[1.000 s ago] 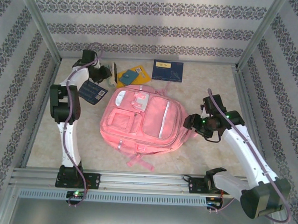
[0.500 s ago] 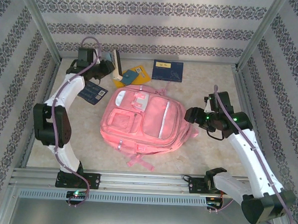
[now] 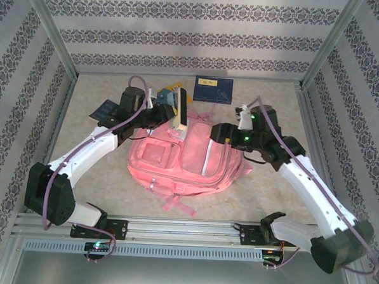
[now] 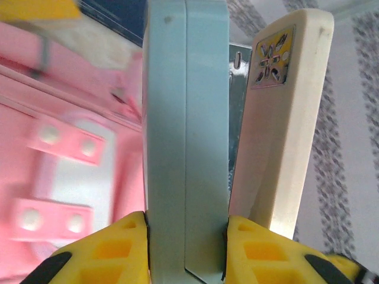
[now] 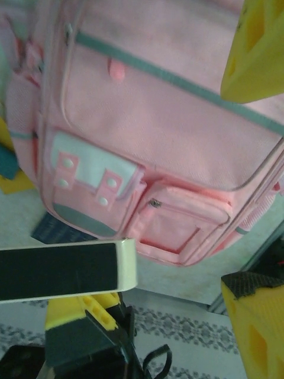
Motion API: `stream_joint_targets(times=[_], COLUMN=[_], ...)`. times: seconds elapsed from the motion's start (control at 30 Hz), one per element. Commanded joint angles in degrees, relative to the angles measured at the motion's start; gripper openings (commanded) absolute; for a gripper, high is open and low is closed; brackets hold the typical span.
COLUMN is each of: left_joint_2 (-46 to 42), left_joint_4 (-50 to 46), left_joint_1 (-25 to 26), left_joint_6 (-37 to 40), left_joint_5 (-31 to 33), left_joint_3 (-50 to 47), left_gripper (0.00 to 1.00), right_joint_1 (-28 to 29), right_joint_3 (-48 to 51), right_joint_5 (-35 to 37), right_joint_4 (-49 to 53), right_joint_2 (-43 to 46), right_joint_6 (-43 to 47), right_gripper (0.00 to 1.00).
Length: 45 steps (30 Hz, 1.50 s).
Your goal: Pack books, pencil case, and school supplies into a backpack
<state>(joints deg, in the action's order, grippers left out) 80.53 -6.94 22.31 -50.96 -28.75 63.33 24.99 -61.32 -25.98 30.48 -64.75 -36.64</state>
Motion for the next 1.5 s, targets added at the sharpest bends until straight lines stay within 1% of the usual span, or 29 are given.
stream_joint_targets(times=[0.0, 0.07, 0.17, 0.37, 0.5, 0.6, 0.9, 1.03, 1.13, 1.17, 1.2, 1.23, 1.27, 1.33, 1.4, 1.47], left_joint_2=[-2.33, -2.51, -2.50, -2.24, -2.36, -2.47, -2.08, -1.99, -1.84, -1.75, -1.71, -1.73, -1.72, -1.94, -1.73, -1.02], left_joint_4=[3.03, 2.33, 0.62, -2.40, -2.79, -2.89, -3.70, -3.53, -3.88, -4.25, -4.91, -5.79, -6.74, -9.94, -13.36, -17.38], left_joint_1=[2.55, 3.68, 5.10, 6.76, 7.06, 7.25, 8.06, 8.27, 8.46, 8.55, 8.54, 8.53, 8.55, 8.58, 8.55, 8.84], left_joint_6=[-1.49, -1.51, -0.86, 0.59, 0.66, 0.53, 0.94, 0.77, 0.94, 1.27, 1.66, 2.29, 3.14, 5.56, 8.02, 10.68], left_joint_5=[-0.81, -0.74, -0.70, -1.10, -1.79, -2.27, -2.89, -2.90, -3.11, -3.20, -3.20, -3.09, -2.98, -2.01, -1.16, -0.01], left_joint_3=[0.76, 0.76, 1.39, 3.28, 3.51, 3.64, 3.39, 3.48, 4.20, 4.44, 4.78, 5.18, 5.56, 6.71, 8.20, 10.08], left_gripper=[0.14, 0.14, 0.13, 0.14, 0.13, 0.13, 0.14, 0.14, 0.14, 0.17, 0.20, 0.26, 0.33, 0.42, 0.46, 0.46], right_joint_1=[2.27, 3.36, 4.27, 5.50, 5.68, 5.59, 5.77, 5.75, 5.53, 5.21, 4.80, 4.19, 3.34, 1.42, -0.77, -3.15], right_joint_3=[-2.93, -3.80, -5.54, -6.70, -7.15, -7.31, -7.70, -6.83, -5.65, -5.21, -4.78, -4.01, -3.18, -1.98, -0.31, 1.25], right_joint_5=[-0.69, -0.31, -0.26, -0.06, 1.30, 2.11, -1.32, -1.47, -0.54, -0.11, 0.44, 1.03, 1.56, 2.95, 4.19, 6.08], right_joint_4=[-6.16, -8.85, -10.80, -13.65, -14.08, -14.37, -17.85, -18.25, -18.26, -18.12, -18.00, -17.96, -17.96, -16.46, -14.99, -11.51], right_joint_2=[-3.89, -5.73, -8.67, -12.08, -13.62, -14.50, -16.37, -15.94, -15.07, -14.68, -14.23, -13.44, -12.46, -10.37, -7.87, -4.71], right_joint_6=[-2.21, -3.43, -4.39, -5.81, -5.80, -5.59, -7.38, -7.89, -8.09, -8.26, -8.43, -8.79, -9.13, -9.35, -9.04, -7.80], right_gripper=[0.84, 0.90, 0.92, 0.91, 0.89, 0.83, 0.59, 0.43, 0.34, 0.31, 0.31, 0.29, 0.24, 0.21, 0.20, 0.20])
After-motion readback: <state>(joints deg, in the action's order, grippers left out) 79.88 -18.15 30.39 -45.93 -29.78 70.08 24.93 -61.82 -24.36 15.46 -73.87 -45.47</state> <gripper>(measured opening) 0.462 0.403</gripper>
